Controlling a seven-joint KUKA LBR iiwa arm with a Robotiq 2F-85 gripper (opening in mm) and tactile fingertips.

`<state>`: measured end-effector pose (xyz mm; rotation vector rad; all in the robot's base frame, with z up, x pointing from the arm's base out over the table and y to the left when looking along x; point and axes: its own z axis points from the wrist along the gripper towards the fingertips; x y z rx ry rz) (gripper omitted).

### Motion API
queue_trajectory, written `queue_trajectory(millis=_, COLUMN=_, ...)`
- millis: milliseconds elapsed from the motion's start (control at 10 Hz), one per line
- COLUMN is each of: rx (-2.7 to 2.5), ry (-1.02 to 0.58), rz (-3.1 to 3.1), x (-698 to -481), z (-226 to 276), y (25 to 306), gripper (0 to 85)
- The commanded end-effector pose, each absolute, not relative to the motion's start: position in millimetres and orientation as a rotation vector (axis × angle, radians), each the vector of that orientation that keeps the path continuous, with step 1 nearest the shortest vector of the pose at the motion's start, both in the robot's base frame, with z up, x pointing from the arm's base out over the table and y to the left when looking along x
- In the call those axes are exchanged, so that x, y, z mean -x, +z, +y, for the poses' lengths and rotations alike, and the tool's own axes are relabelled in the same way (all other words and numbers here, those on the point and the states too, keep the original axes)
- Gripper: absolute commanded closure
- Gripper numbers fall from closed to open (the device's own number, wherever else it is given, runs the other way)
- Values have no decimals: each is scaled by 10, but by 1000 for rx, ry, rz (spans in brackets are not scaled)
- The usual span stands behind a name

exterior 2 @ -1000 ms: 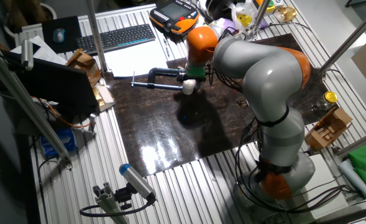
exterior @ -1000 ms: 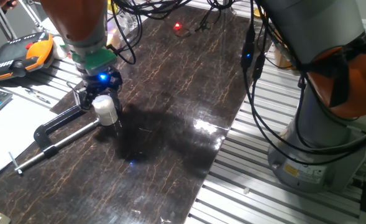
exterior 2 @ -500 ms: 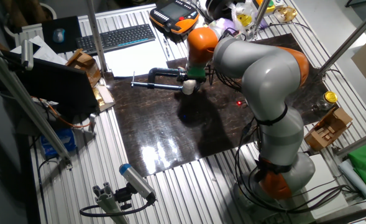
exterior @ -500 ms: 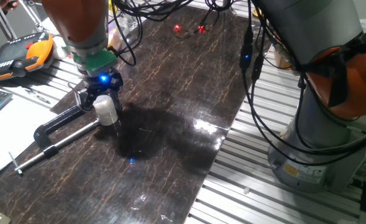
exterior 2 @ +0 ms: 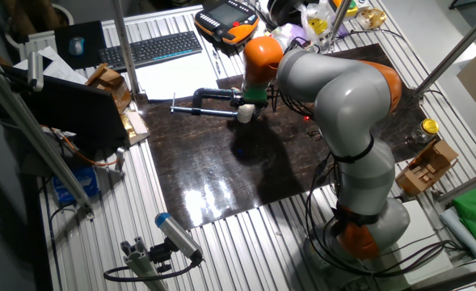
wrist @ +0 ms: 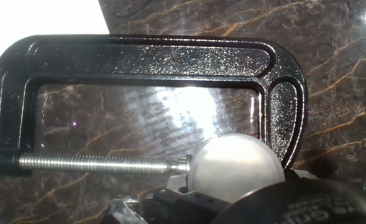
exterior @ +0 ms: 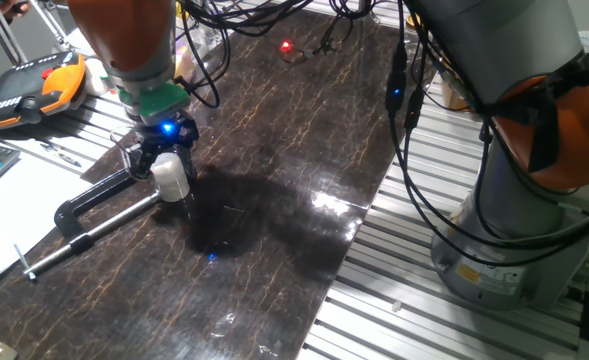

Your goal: Screw the lid onto the jar

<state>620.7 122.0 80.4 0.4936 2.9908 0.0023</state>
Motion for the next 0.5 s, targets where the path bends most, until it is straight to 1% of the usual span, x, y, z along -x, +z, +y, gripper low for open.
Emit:
queue_trajectory(millis=0, rx=-491, ry=4, rz=2991, x=-6207, z=1220, y=803, gripper=130)
queue_trajectory(millis=100, rx=-489, ry=2, rz=2993, x=-6205, z=1220, y=805, gripper=147)
queue_trajectory(millis=400, rx=-492, ry=-2, rz=2989, x=-6201, z=1221, y=797, gripper=160)
